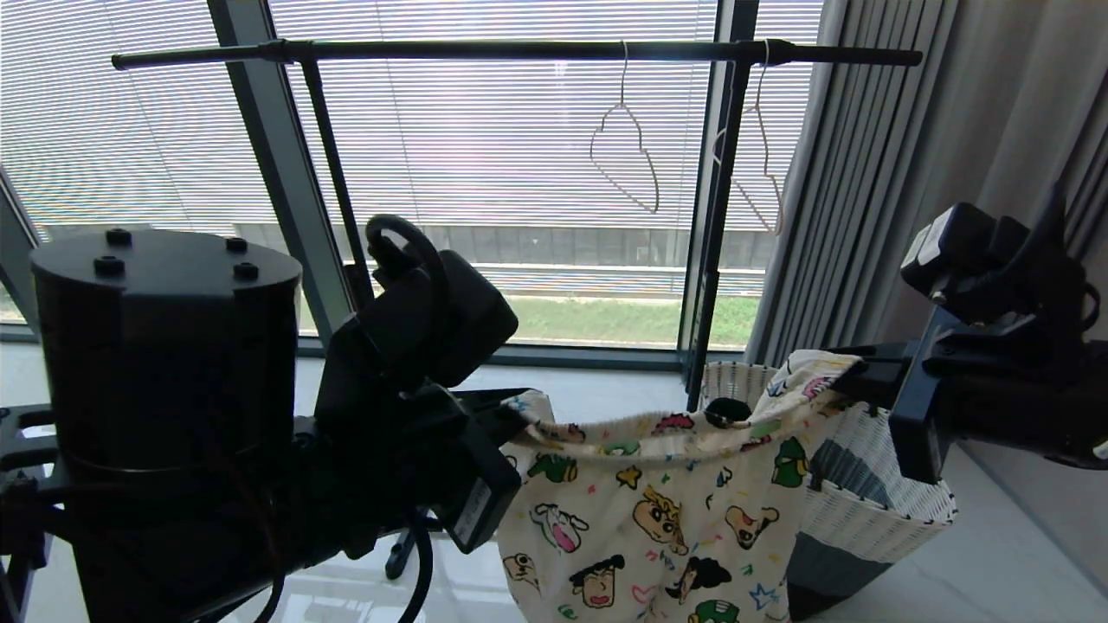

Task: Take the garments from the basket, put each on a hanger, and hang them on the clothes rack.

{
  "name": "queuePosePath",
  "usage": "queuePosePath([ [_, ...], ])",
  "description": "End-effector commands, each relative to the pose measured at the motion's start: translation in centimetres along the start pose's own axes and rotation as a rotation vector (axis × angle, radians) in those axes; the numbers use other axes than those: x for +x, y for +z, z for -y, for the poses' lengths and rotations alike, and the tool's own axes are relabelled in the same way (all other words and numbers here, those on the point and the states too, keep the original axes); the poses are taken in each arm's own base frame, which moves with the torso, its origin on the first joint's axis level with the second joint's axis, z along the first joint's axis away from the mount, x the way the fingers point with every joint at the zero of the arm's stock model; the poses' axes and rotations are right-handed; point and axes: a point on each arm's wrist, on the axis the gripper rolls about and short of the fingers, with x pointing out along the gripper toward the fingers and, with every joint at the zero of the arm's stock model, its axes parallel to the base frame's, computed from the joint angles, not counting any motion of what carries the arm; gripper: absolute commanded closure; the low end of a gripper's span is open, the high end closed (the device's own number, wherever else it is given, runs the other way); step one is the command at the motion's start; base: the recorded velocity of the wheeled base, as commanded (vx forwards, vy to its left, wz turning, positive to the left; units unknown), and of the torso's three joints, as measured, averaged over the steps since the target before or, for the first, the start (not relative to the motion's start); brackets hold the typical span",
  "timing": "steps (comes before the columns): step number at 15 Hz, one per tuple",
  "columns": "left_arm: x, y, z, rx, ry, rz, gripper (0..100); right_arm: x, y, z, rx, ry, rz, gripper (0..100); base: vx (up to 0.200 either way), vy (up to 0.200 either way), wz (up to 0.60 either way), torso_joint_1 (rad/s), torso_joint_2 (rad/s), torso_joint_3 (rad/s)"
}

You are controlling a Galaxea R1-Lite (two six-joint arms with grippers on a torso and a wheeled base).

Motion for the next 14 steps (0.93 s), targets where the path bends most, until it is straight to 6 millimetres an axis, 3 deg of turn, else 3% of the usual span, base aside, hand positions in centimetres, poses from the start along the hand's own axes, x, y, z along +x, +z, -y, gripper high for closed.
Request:
queuePosePath([
  [1, 0.2, 3.4, -1.7, -0.026, 0.041, 0.105, 100, 0.4, 1.8, 0.8, -0.002, -0.023, 0.046, 100, 0.0, 0.0, 0.0, 0.0, 0.0, 0.0],
  [3, 0.8, 5.5, -2.4, -0.049, 0.059, 0.154, 100, 0.1, 3.1, 1.2, -0.005, -0.029, 0.059, 100, 0.0, 0.0, 0.0, 0.0, 0.0, 0.0],
  [6, 0.7, 6.4, -1.9, -0.045, 0.029, 0.171, 100, -1.1, 5.1, 1.9, -0.004, -0.035, 0.062, 100, 0.0, 0.0, 0.0, 0.0, 0.0, 0.0],
  [11, -1.4, 7.2, -2.3, -0.05, 0.042, 0.228, 100, -2.0, 5.4, 2.1, -0.005, -0.047, 0.082, 100, 0.0, 0.0, 0.0, 0.0, 0.0, 0.0],
  [14, -1.3, 7.1, -2.2, -0.111, 0.033, 0.227, 100, -2.9, 5.6, 2.1, -0.006, -0.055, 0.102, 100, 0.0, 0.0, 0.0, 0.0, 0.0, 0.0],
])
